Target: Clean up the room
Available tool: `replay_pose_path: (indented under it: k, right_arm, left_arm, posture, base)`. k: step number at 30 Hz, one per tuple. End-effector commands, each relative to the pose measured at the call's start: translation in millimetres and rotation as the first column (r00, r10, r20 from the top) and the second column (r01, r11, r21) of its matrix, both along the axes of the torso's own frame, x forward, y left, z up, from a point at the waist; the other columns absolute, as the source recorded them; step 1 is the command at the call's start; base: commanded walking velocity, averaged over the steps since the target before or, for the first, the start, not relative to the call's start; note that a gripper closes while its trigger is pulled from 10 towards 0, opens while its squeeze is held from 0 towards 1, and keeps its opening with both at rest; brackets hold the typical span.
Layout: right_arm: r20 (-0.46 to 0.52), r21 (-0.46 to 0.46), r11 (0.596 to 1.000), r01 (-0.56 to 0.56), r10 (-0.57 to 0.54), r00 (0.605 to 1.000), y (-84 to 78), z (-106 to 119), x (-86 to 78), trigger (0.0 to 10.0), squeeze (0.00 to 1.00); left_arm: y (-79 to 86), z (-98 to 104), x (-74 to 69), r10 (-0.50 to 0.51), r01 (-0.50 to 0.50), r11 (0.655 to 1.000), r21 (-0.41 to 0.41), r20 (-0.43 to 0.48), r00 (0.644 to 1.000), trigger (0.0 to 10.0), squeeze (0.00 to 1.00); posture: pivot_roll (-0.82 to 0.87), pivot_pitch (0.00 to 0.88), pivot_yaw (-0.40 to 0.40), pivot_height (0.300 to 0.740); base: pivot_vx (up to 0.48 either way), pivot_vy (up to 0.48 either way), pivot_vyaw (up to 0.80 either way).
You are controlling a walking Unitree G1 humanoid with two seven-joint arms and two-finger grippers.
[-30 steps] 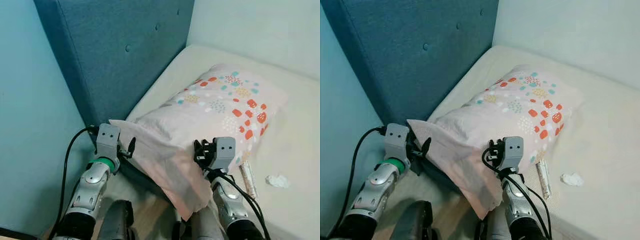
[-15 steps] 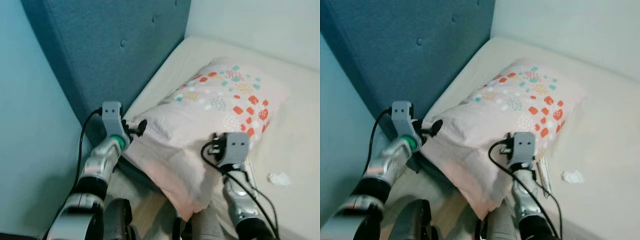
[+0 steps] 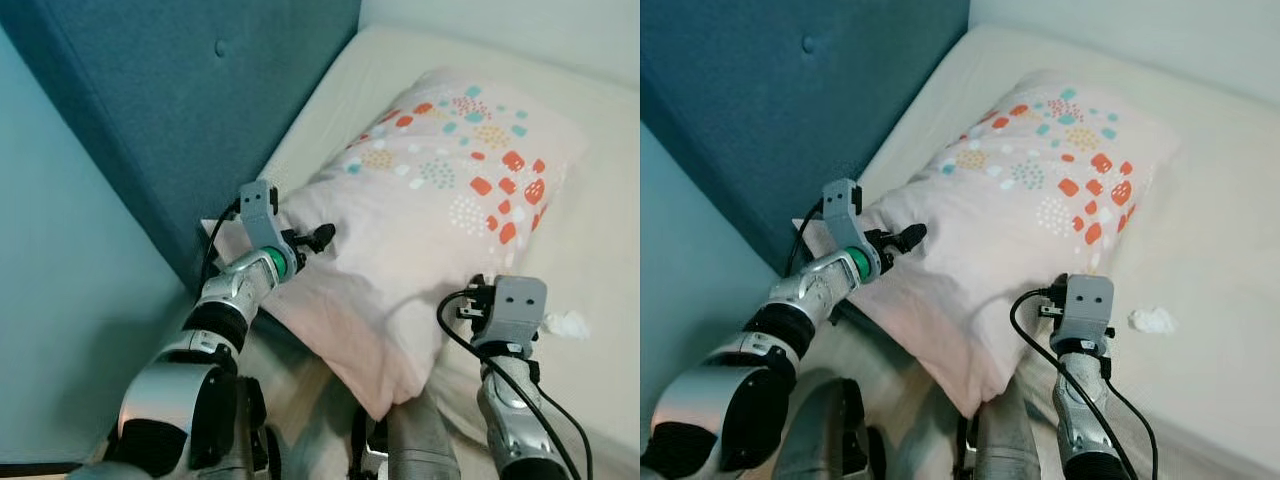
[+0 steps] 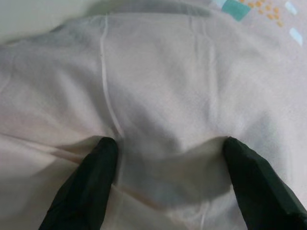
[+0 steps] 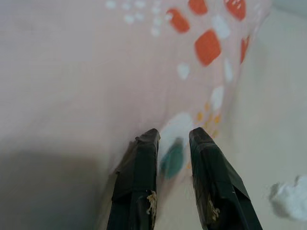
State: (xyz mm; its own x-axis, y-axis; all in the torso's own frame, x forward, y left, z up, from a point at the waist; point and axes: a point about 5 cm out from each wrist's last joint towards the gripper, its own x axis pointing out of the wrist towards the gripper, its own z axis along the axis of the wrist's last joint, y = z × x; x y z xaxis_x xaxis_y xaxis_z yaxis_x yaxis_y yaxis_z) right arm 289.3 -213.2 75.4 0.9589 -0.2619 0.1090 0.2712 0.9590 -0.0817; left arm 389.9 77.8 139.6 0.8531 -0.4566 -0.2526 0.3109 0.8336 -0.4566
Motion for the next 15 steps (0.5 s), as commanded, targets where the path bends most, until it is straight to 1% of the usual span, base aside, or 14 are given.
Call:
replay_pose_path:
  k: [1,2,3,4,5,7,8,10,11,12,13,14,15]
  right_arm:
    - [-0.035,0.016,1.0,-0.003,0.004,0.999,3.5,-8,-5.6,10.0,0.0]
    - [-0.034,0.021,1.0,-0.009,0.01,0.999,6.7,-9,-7.0,10.0,0.0]
    - [-0.034,0.024,1.0,-0.013,0.014,0.999,8.9,-9,-8.8,10.0,0.0]
    - [-0.034,0.024,1.0,-0.013,0.014,0.999,8.9,-9,-8.8,10.0,0.0]
    - [-0.036,0.025,1.0,-0.015,0.016,0.999,10.2,-9,-10.6,10.0,0.0]
    - [-0.04,0.028,0.999,-0.016,0.018,0.999,11.1,-10,-13.3,10.0,0.0]
    - [-0.042,0.03,0.999,-0.017,0.018,0.999,11.1,-11,-14.2,10.0,0.0]
    - [-0.043,0.031,0.999,-0.018,0.02,0.999,11.2,-11,-15.1,10.0,0.0]
    - [-0.044,0.032,0.999,-0.019,0.021,0.999,11.3,-11,-15.2,10.0,0.0]
    - [-0.044,0.032,0.999,-0.019,0.021,0.999,11.3,-11,-15.2,10.0,0.0]
    - [-0.044,0.033,0.999,-0.02,0.021,0.999,11.2,-10,-15.3,10.0,0.0]
    - [-0.045,0.035,0.999,-0.021,0.022,0.999,11.2,-10,-15.1,10.0,0.0]
    - [-0.045,0.035,0.999,-0.021,0.022,0.999,11.2,-10,-15.1,10.0,0.0]
  left_arm:
    - [-1.3,-8,-3.3,-0.03,0.03,0.999,0.015,-0.033,0.999,10.0,1.0]
    - [-2.6,-11,-5.1,-0.073,0.074,0.997,0.032,-0.045,0.996,10.0,1.0]
    - [-4.8,-15,-7.6,-0.107,0.109,0.994,0.023,-0.068,0.992,10.0,0.62]
    - [-4.8,-15,-7.6,-0.107,0.109,0.994,0.023,-0.068,0.992,10.0,0.62]
    - [-10.3,-20,-12.0,-0.155,0.156,0.988,0.0,-0.095,0.983,10.0,0.0]
    - [-19.5,-27,-18.9,-0.218,0.216,0.976,-0.032,-0.132,0.967,10.0,0.0]
    - [-27.6,-35,-25.8,-0.266,0.266,0.964,-0.023,-0.163,0.95,10.0,0.0]
    - [-40.4,-47,-36.5,-0.327,0.331,0.943,-0.014,-0.205,0.922,10.0,0.0]
    - [-45.1,-50,-39.9,-0.345,0.35,0.937,-0.016,-0.216,0.913,10.0,0.0]
    - [-45.1,-50,-39.9,-0.345,0.35,0.937,-0.016,-0.216,0.913,10.0,0.0]
    - [-50.4,-51,-42.2,-0.355,0.357,0.933,-0.029,-0.216,0.909,10.0,0.0]
    - [-57.5,-49,-43.7,-0.36,0.356,0.933,-0.06,-0.212,0.909,10.0,0.0]
    - [-57.5,-49,-43.7,-0.36,0.356,0.933,-0.06,-0.212,0.909,10.0,0.0]
  posture:
    - [-0.06,0.303,0.064,0.616]
    - [-0.06,0.31,0.066,0.616]
    - [-0.06,0.315,0.068,0.616]
    - [-0.06,0.315,0.068,0.616]
    - [-0.06,0.319,0.07,0.616]
    - [-0.07,0.323,0.071,0.616]
    - [-0.07,0.323,0.071,0.616]
    - [-0.07,0.326,0.07,0.616]
    - [-0.07,0.326,0.07,0.616]
    - [-0.07,0.326,0.07,0.616]
    - [-0.07,0.326,0.07,0.616]
    - [-0.07,0.324,0.068,0.616]
    - [-0.07,0.324,0.068,0.616]
  base:
    - [0.0,0.0,0.0]
    - [0.0,0.0,0.0]
    - [0.0,0.0,0.0]
    - [0.0,0.0,0.0]
    - [0.0,0.0,0.0]
    - [0.0,0.0,0.0]
    - [0.0,0.0,0.0]
    - [0.0,0.0,0.0]
    - [0.0,0.0,0.0]
    - [0.0,0.0,0.0]
    - [0.0,0.0,0.0]
    - [0.0,0.0,0.0]
    - [0.0,0.0,0.0]
